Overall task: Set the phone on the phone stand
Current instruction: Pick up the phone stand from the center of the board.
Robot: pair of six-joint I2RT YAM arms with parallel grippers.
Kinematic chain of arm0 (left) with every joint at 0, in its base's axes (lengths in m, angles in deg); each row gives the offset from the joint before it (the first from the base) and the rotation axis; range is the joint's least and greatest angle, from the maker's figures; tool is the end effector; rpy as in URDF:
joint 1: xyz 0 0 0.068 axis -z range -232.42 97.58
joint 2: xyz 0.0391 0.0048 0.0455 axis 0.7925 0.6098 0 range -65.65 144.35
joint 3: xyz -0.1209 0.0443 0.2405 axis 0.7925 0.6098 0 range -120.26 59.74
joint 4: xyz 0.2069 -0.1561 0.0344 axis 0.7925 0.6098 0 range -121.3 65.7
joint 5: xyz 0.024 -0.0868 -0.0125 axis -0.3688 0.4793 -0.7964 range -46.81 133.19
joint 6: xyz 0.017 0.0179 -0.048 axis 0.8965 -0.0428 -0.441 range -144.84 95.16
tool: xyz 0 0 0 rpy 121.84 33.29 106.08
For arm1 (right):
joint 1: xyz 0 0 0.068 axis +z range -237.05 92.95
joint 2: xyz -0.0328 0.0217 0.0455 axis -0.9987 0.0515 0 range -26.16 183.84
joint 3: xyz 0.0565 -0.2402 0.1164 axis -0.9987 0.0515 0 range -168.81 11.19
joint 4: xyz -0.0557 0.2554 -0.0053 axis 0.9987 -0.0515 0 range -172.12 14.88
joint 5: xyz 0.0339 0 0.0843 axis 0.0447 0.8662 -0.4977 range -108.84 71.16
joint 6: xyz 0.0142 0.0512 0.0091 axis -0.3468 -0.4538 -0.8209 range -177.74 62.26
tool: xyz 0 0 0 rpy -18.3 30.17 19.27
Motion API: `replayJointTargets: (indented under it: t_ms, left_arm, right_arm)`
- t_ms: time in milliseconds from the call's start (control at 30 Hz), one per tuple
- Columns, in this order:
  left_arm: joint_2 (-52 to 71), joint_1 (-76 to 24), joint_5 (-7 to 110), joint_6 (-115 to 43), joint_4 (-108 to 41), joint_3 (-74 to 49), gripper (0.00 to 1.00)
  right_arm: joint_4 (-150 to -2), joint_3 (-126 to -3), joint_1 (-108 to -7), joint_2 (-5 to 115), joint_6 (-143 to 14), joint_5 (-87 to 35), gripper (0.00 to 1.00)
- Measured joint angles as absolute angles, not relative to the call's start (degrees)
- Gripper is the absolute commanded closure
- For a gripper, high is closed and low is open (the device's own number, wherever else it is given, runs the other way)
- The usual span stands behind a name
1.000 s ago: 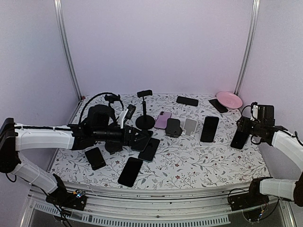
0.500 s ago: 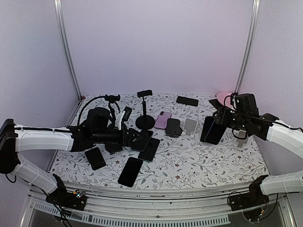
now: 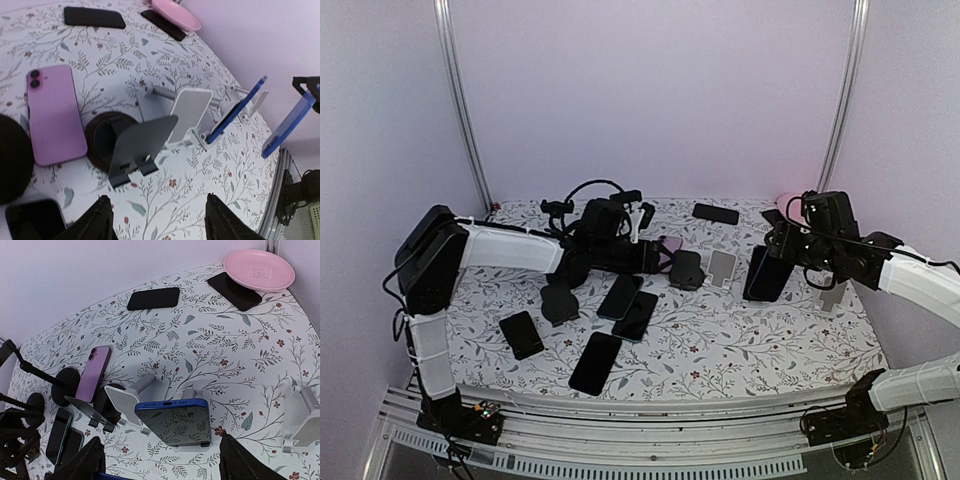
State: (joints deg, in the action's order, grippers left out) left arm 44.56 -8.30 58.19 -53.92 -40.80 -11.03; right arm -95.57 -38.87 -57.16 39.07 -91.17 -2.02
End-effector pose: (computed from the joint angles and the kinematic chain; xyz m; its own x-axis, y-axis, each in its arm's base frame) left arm 0.3040 -0.3077 0.1977 -0.7182 0.0425 -0.6945 0.5543 0.6384 -0.5341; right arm 0.2214 0.1153 0.2841 -0.5719 0.2795 -0.7713 0.0502 0.9503 0.3072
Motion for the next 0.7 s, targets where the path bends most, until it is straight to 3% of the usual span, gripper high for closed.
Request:
replayJointTargets:
  t_ms: [100,400,700]
  left_arm:
    - [50.6,-8.3,58.0,-50.9,-40.8,-18.7,0.35]
    - [59.6,-8.8,61.3,-44.1,-39.6,-25.1,0.28]
    - [62.8,-11.9,67.8,-42.7,-42.5,-25.6,0.32]
  right_arm:
    - [-96.1,-39.6,-57.2,38.5,-90.7,-2.5,0.78]
    - [-98.1,-41.2,-57.2,36.2,-88.8,-4.7,0.78]
    - [-98.7,-41.2,-57.2,34.5,-88.3,-5.7,0.78]
